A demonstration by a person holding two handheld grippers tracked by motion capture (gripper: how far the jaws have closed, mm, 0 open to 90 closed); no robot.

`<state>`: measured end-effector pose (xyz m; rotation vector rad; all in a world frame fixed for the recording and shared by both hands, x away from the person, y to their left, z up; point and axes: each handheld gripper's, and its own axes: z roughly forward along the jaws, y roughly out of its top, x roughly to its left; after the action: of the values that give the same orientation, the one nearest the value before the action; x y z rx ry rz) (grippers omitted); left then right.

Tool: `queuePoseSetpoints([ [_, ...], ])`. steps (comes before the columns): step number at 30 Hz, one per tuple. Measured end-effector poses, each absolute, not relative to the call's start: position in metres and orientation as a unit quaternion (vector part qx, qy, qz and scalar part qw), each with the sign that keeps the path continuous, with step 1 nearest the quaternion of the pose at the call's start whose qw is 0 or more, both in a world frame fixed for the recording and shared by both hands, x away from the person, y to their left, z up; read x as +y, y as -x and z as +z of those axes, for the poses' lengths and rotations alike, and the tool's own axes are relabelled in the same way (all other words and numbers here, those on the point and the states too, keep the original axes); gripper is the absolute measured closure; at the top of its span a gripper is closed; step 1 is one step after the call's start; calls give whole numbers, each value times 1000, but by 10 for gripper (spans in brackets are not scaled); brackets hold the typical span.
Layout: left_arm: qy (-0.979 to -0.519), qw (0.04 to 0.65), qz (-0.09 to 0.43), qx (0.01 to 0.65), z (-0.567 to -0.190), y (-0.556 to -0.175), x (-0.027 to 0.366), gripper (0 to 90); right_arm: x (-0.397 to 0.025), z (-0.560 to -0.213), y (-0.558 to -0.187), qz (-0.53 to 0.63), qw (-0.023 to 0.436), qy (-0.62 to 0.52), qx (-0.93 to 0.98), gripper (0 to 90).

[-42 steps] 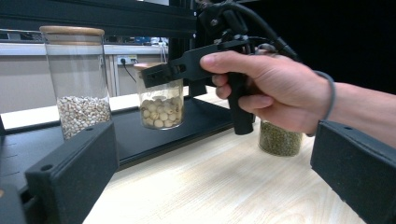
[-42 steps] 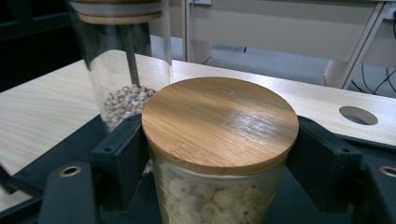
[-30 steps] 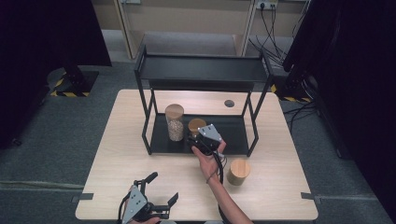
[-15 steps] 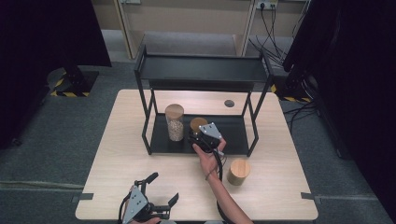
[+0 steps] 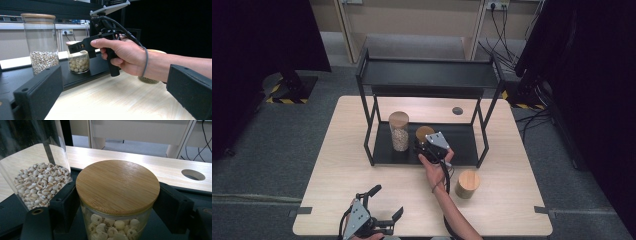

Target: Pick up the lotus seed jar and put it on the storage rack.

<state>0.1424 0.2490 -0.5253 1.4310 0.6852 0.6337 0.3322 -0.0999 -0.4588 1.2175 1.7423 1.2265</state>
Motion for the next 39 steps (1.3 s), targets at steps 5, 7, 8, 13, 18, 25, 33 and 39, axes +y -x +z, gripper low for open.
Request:
queuePoseSetpoints([
  [5, -631, 657, 280, 303, -525, -142, 249, 5, -101, -458, -332, 468, 338, -466, 670, 220],
  [7, -631, 657, 279, 303, -525, -142, 249, 6, -101, -456, -329, 471, 336, -474, 664, 167],
  [8, -631, 657, 280, 303, -525, -142, 249, 6, -103, -455, -329, 475, 331, -476, 662, 148],
  [13, -632, 657, 279, 302, -525, -142, 249, 6, -107, -448, -324, 476, 326, -477, 663, 84],
  [18, -631, 657, 277, 305, -525, -143, 249, 5, -111, -442, -315, 484, 320, -477, 660, 41],
  [25, -631, 657, 278, 305, -525, -143, 249, 5, -118, -433, -300, 495, 317, -469, 659, 31],
  [33, -631, 656, 278, 307, -526, -143, 249, 5, -130, -428, -280, 512, 311, -446, 665, 29],
  [39, -631, 655, 278, 309, -526, -143, 249, 5, -143, -431, -266, 524, 295, -436, 669, 27],
])
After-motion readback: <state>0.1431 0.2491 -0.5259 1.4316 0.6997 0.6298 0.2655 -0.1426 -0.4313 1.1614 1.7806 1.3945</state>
